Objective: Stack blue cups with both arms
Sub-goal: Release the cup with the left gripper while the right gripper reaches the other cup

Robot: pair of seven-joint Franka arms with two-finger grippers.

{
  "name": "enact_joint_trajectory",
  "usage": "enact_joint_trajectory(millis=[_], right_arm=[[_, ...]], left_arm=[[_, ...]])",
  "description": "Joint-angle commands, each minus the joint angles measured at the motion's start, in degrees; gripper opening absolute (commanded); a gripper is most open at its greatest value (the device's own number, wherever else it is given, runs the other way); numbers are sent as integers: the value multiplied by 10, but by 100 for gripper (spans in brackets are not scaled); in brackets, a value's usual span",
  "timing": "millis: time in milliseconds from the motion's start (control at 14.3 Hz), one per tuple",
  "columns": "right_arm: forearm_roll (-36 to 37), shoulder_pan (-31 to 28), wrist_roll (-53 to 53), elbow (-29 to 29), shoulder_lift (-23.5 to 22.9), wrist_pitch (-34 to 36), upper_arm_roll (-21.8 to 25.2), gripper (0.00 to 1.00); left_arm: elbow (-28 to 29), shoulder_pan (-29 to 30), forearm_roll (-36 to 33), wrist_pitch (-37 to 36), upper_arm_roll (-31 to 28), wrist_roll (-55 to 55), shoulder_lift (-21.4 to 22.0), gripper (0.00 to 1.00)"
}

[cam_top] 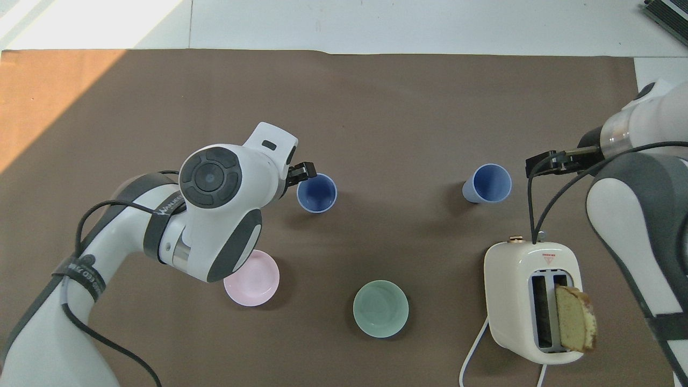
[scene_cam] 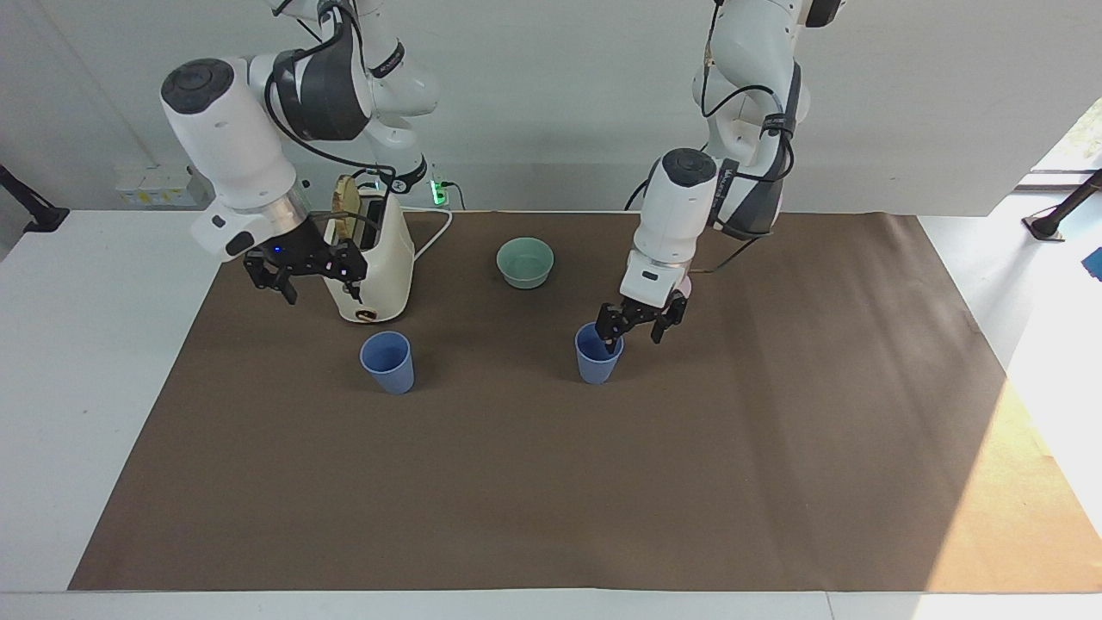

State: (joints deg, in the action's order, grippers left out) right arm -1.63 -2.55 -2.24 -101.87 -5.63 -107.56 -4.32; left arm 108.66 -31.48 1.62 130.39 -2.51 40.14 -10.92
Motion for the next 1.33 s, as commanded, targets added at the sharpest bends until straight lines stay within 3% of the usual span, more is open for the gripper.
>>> enact_joint_trajectory(millis=[0, 210, 840, 979, 1049, 1259], right_arm=[[-11, -3, -8, -47, -15, -69, -1, 100], [-11, 2, -6, -68, -39, -88, -2, 100], [-10, 3, -14, -103, -83, -176, -2, 100], [-10, 4, -15, -103, -83, -172, -2, 18], [-7, 5, -25, -100, -83, -172, -2, 0], [-7, 5, -62, -87, -90, -168, -3, 0]], left_arm=[[-8, 45, -5, -79, 1, -92, 59, 100], [-34, 108, -5, -158, 1, -216, 93, 100], [-186, 240, -5, -325, 1, -392, 88, 100], [-205, 265, -5, -362, 1, -434, 86, 100], [-218, 266, -5, -375, 1, -449, 86, 100], [-241, 287, -7, -409, 0, -477, 91, 100]])
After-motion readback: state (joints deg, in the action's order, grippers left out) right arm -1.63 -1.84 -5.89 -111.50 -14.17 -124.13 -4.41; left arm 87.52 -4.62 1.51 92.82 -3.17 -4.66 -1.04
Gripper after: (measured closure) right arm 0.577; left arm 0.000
